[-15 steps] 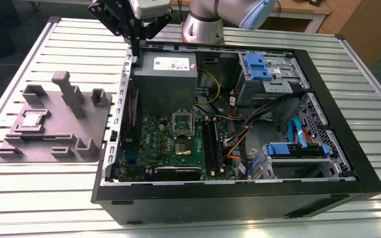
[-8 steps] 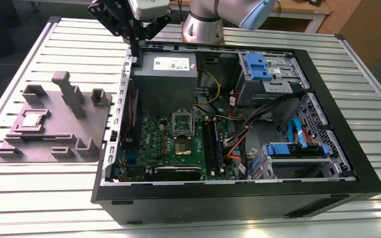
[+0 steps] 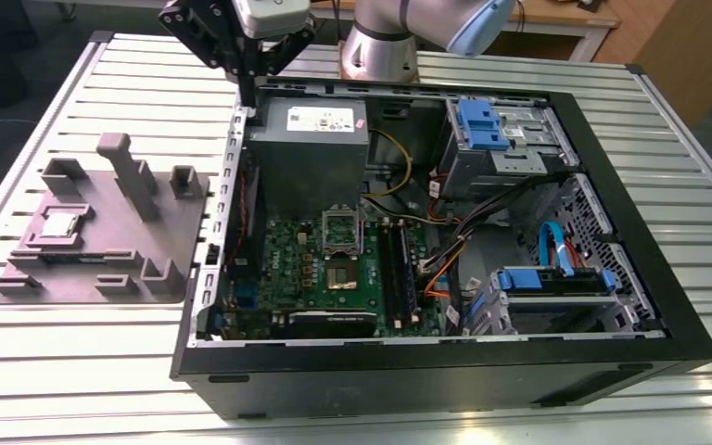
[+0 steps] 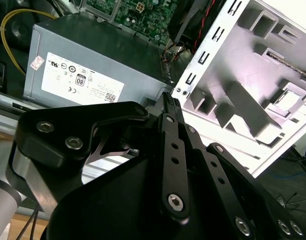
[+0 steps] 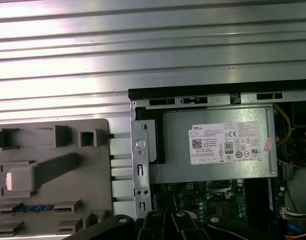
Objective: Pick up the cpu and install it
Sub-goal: 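Reach for the cpu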
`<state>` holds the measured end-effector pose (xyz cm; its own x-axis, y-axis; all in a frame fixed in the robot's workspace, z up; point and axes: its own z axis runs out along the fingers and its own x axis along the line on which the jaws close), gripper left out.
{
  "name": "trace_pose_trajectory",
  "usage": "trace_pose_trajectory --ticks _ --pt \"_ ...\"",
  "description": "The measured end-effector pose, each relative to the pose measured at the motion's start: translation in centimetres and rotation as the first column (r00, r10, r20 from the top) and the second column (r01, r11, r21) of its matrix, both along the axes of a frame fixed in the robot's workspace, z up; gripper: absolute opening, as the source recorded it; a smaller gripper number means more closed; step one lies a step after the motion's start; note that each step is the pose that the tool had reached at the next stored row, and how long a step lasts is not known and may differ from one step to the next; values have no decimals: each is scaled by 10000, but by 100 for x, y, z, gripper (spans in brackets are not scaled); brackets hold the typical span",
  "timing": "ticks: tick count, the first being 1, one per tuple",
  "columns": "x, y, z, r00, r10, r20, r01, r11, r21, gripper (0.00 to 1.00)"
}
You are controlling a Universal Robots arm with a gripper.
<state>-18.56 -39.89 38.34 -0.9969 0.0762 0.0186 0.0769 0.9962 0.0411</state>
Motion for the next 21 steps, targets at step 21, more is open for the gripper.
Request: trace_pose_trajectory --ticks 21 --pt "-51 0 -3 10000 0 -1 0 10000 0 10"
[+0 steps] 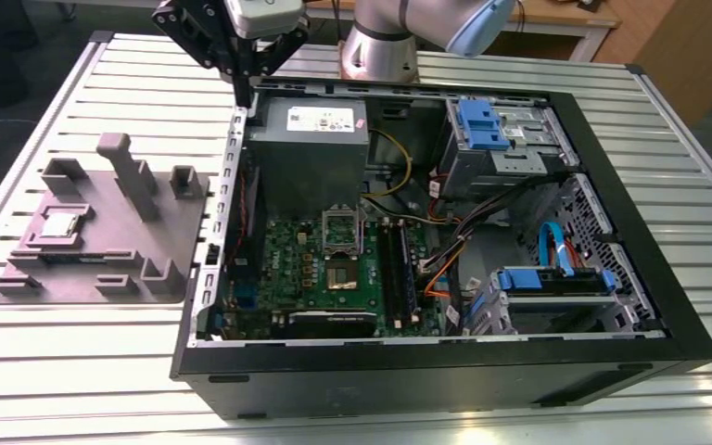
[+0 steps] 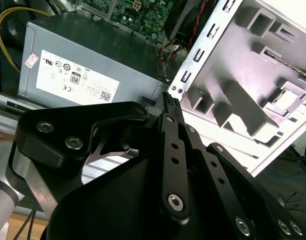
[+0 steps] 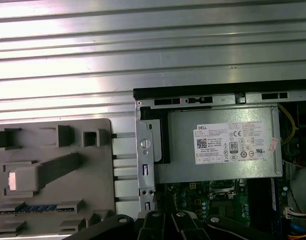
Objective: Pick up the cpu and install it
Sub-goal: 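Reach for the cpu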
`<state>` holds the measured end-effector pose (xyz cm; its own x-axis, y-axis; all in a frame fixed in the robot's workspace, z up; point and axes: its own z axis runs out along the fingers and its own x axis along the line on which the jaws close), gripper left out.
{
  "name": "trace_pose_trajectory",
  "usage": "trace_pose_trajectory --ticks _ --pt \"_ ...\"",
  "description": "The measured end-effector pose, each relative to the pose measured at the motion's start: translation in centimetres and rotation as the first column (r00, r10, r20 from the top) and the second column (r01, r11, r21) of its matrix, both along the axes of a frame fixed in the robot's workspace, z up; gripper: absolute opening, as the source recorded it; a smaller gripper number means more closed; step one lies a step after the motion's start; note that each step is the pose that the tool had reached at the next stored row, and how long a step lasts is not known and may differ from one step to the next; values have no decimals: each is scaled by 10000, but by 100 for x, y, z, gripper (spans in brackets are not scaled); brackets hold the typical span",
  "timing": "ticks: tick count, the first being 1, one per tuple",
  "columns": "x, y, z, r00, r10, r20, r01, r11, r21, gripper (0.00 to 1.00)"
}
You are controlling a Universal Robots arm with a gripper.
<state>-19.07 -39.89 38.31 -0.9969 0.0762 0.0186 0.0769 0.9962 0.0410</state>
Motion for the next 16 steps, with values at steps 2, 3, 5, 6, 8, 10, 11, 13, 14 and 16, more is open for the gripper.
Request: trace_pose_trajectory --ticks 2,3,5,6,8,10,11,13,14,16 --pt "-2 0 0 10000 1 1 -1 10000 0 10" --pt "-4 0 0 10000 0 1 0 10000 0 10" --pt "-8 0 -1 10000 -1 1 1 10000 1 10" --pt "-11 0 -1 10000 0 1 0 10000 1 10" --pt "-14 0 -1 10000 0 1 0 10000 0 10" --pt "-18 0 -1 10000 0 0 0 10000 0 10" --pt "-20 0 -1 10000 0 0 0 10000 0 10" --pt "-24 0 -1 10000 0 1 0 10000 0 10" --pt "-26 0 -1 10000 0 0 0 10000 0 10" --pt "-32 0 -1 10000 0 1 0 10000 1 10"
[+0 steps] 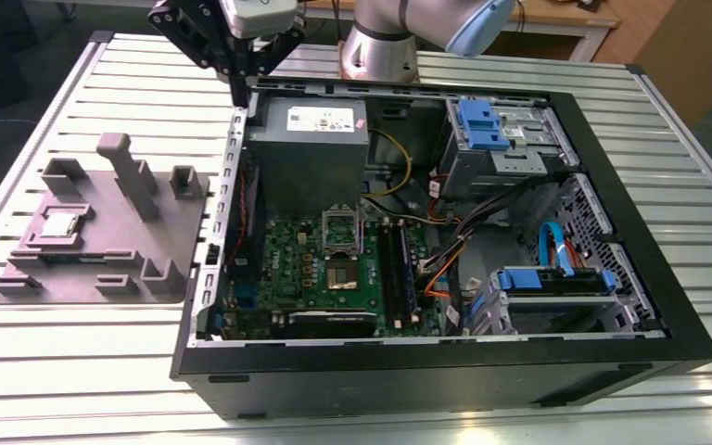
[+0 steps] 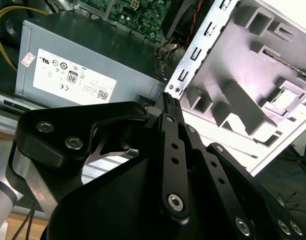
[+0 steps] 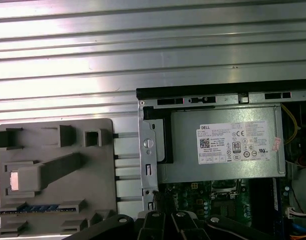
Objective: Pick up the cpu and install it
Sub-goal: 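Reach for the cpu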
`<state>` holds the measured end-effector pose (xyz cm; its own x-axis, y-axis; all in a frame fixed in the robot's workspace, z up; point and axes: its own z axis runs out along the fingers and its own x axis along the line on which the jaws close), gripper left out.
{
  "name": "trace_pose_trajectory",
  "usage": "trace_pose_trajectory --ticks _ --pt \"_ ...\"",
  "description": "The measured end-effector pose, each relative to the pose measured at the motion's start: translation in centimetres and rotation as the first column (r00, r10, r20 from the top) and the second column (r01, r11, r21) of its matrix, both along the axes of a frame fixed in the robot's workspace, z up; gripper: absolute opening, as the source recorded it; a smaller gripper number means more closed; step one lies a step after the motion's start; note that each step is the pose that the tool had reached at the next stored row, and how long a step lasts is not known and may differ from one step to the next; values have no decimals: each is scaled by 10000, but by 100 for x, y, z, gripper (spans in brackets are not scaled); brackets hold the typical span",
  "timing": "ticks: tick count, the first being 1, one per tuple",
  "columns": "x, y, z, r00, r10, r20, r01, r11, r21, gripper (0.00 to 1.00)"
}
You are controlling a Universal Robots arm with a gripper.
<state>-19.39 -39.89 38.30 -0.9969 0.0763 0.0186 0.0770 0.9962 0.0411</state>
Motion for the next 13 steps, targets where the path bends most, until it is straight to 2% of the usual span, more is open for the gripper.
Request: trace_pose_trajectory --ticks 13 --pt "-36 0 0 10000 1 -1 -1 10000 0 10"
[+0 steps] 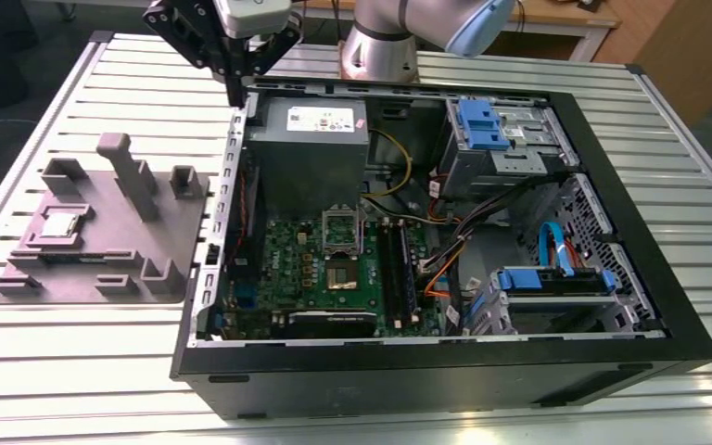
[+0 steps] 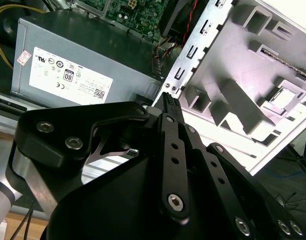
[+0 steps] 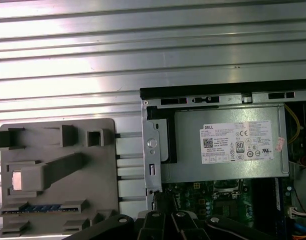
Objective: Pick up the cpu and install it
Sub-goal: 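Reach for the cpu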
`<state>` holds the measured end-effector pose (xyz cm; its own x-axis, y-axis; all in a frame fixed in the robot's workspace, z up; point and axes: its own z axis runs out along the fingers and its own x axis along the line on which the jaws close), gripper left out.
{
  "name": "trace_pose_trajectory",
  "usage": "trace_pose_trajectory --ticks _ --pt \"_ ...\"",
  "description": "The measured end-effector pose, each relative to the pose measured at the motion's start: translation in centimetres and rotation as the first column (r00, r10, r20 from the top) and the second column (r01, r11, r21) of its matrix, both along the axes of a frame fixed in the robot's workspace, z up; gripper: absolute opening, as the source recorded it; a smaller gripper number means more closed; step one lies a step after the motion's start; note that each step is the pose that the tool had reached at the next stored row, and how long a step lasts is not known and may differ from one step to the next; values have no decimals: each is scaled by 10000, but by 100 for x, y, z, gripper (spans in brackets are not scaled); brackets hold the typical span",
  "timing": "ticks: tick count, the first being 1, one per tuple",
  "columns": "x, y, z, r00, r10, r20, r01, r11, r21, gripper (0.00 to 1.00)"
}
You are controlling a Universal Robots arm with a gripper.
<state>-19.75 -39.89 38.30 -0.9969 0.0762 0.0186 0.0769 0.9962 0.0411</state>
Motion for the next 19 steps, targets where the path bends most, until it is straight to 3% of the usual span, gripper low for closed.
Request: trace_pose_trajectory --ticks 19 --pt "-92 0 0 10000 -1 0 1 10000 0 10"
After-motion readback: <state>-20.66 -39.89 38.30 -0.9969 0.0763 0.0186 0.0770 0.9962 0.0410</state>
